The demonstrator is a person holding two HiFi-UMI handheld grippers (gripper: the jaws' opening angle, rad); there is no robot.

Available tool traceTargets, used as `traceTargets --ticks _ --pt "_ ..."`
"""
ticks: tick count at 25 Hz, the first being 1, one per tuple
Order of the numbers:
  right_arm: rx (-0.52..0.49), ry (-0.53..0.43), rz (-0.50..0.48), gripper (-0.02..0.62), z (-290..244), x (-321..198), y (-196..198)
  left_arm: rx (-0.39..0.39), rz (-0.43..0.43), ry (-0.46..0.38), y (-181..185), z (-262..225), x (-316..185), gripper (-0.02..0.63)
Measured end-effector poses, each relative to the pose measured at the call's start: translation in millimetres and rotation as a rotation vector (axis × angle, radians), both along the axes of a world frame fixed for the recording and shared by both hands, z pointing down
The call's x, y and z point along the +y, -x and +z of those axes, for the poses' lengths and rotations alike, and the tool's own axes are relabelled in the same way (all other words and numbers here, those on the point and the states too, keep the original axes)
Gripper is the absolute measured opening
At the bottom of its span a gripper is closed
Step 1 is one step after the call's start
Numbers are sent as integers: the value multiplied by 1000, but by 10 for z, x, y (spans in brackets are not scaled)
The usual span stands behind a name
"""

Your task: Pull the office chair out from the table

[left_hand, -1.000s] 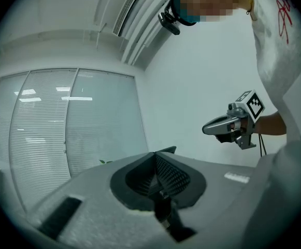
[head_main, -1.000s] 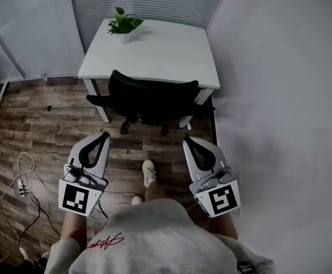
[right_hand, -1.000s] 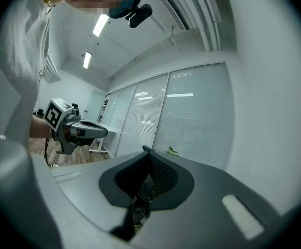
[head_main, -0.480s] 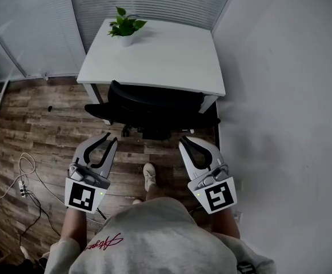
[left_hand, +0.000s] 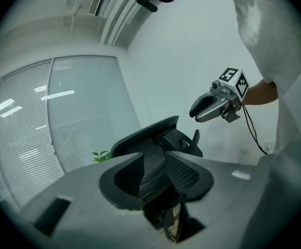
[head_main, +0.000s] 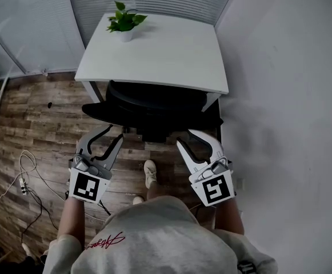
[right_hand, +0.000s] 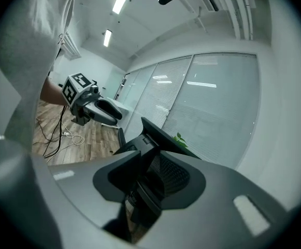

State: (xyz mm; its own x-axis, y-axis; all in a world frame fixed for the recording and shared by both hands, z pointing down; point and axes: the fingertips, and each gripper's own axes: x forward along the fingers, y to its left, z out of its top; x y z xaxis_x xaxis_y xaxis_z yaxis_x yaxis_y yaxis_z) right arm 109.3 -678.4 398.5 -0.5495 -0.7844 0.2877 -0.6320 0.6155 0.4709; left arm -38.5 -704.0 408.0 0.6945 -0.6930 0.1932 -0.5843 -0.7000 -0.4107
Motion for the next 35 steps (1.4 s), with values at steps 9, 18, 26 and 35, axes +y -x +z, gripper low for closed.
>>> traceTargets --ticks 9,18,26,35 --pt "176 30 -23 168 356 -192 -64 -93 14 58 -1 427 -217 176" --pt "329 73 -45 199 662 -358 -111 -289 81 64 -109 691 -340 227" --pt "458 91 -56 202 897 -468 -172 -416 123 32 -224 840 -462 235" --pt "591 97 -96 199 1084 -565 -153 -625 184 -28 -314 1091 -509 235"
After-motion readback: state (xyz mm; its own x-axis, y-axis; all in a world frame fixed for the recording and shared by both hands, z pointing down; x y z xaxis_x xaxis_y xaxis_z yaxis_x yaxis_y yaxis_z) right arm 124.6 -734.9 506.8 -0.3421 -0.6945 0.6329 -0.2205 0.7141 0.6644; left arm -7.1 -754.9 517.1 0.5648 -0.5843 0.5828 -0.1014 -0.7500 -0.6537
